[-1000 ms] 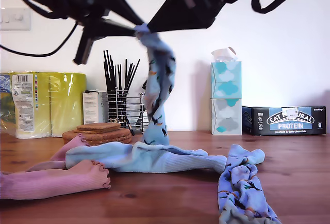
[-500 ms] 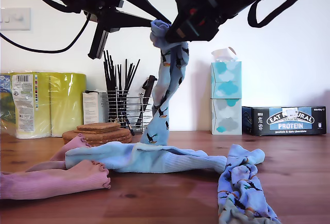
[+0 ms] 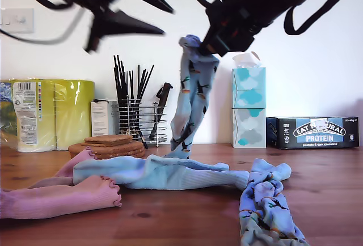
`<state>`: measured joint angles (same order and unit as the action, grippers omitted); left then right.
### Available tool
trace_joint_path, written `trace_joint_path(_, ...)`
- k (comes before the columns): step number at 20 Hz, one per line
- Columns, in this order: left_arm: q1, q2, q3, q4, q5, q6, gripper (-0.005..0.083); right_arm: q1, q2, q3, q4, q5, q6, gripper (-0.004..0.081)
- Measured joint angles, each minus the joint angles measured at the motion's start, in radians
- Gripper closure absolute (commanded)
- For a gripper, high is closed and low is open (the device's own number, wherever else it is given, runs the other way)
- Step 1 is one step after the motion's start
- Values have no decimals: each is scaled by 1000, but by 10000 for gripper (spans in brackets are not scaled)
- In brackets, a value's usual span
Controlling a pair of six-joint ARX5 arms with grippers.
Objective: Pair up the socks based on colour and pattern, by placing each sock on top of its pair
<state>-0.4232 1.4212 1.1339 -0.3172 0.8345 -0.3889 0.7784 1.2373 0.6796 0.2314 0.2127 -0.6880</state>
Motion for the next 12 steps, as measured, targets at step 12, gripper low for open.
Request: trace_joint_path(12, -53, -249, -51, -509, -269, 521, 793, -290, 0, 209, -50, -19, -51, 783)
